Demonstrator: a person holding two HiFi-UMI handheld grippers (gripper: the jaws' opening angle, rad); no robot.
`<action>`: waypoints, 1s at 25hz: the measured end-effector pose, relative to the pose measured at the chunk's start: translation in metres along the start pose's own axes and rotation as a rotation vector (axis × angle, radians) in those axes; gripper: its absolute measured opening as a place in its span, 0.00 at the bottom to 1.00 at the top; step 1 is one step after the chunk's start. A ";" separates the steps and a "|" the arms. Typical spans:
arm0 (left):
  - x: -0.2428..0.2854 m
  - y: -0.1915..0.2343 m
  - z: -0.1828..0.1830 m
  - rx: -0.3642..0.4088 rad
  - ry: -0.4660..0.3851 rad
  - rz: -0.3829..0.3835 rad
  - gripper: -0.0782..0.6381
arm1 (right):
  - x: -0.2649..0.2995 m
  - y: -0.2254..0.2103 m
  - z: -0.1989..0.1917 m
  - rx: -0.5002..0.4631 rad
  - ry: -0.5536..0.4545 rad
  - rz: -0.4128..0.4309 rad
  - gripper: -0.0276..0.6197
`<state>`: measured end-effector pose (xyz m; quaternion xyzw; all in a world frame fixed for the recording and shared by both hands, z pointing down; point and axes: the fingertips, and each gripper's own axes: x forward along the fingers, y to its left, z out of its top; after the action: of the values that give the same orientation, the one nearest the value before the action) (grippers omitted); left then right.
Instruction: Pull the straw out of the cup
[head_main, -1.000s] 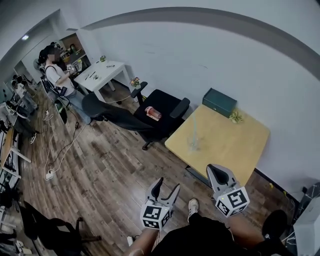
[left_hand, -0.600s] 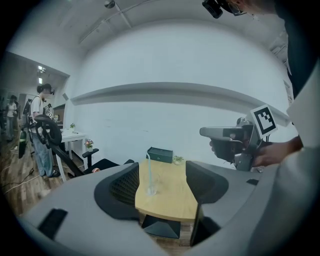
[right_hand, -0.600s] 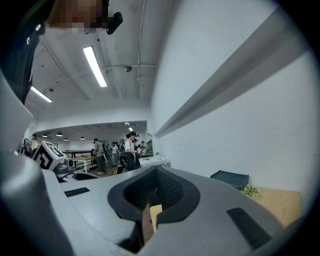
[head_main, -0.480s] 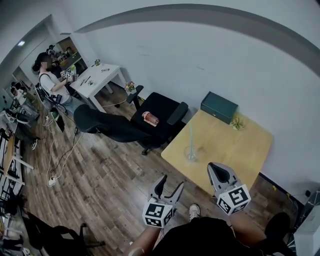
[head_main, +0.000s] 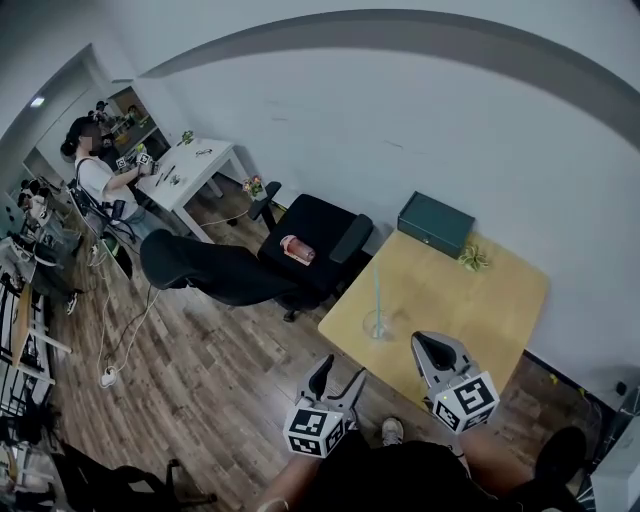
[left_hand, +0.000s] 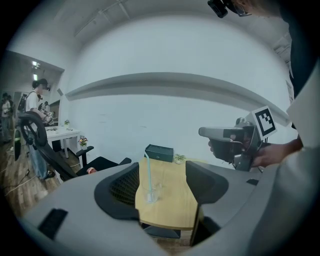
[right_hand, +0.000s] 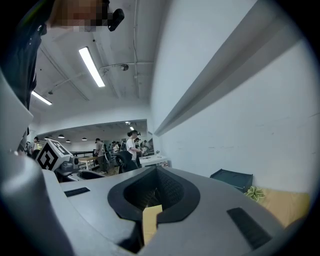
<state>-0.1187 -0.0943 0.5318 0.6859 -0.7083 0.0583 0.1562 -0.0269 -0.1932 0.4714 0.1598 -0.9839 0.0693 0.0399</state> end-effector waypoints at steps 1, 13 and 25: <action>0.004 0.002 0.000 0.010 0.008 -0.005 0.54 | 0.003 -0.002 -0.003 0.006 0.008 -0.002 0.07; 0.084 0.037 0.017 0.074 0.056 -0.150 0.54 | 0.061 -0.038 0.006 0.002 0.027 -0.084 0.07; 0.155 0.056 0.013 0.124 0.137 -0.374 0.54 | 0.094 -0.068 0.014 0.020 0.031 -0.270 0.07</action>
<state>-0.1777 -0.2430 0.5734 0.8083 -0.5513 0.1182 0.1696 -0.0947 -0.2882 0.4758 0.2902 -0.9519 0.0754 0.0624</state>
